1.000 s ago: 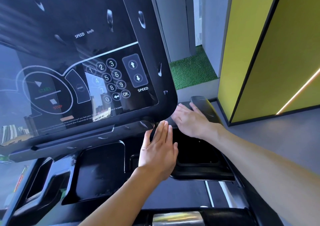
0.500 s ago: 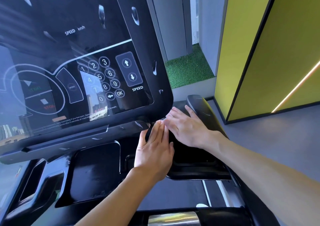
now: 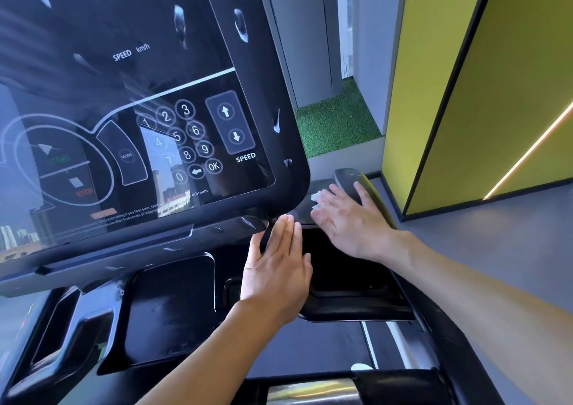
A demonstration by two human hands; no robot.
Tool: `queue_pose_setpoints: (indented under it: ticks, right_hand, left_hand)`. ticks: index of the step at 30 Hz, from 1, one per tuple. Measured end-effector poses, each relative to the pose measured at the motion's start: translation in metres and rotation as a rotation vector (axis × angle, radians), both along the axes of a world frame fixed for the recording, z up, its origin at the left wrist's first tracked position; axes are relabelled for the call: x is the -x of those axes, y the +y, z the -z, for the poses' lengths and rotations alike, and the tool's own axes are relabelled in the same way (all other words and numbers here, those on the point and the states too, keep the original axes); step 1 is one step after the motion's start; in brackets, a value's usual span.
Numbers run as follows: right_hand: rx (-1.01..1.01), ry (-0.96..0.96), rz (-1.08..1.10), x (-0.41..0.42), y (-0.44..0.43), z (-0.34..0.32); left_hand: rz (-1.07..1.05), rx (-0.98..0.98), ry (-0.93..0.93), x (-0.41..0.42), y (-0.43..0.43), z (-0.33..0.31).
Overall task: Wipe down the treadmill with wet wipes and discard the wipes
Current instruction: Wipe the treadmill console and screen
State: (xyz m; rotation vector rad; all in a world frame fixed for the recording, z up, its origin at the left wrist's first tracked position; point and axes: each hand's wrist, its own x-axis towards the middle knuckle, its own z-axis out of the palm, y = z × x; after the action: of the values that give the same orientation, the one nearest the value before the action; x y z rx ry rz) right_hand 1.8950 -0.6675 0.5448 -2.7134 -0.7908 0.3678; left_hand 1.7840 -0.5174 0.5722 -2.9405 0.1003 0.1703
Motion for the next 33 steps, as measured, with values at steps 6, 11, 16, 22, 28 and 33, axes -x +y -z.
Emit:
queue_pose_setpoints:
  ticks: [6,11,16,22,28,33]
  right_hand:
    - [0.041,0.007,0.051,-0.02,0.01,-0.001]
    - [0.179,0.095,0.044,-0.045,0.021,-0.004]
    - [0.124,0.09,-0.079,-0.044,0.052,-0.012]
    - [-0.005,0.029,-0.152,-0.03,0.065,-0.001]
    - [0.109,0.097,0.08,-0.043,0.013,-0.003]
    - [0.038,0.184,0.079,-0.042,0.036,-0.024]
  left_hand:
    - [0.016,0.0,-0.002,-0.001,0.0,-0.001]
    - [0.006,-0.012,-0.007,0.0,0.0,-0.001]
    - [0.022,-0.01,-0.028,0.001,-0.001,0.0]
    - [0.017,0.001,-0.03,0.0,0.0,0.001]
    - [0.007,-0.011,-0.032,0.0,0.001,0.002]
    - [0.019,-0.021,-0.033,0.001,0.001,0.003]
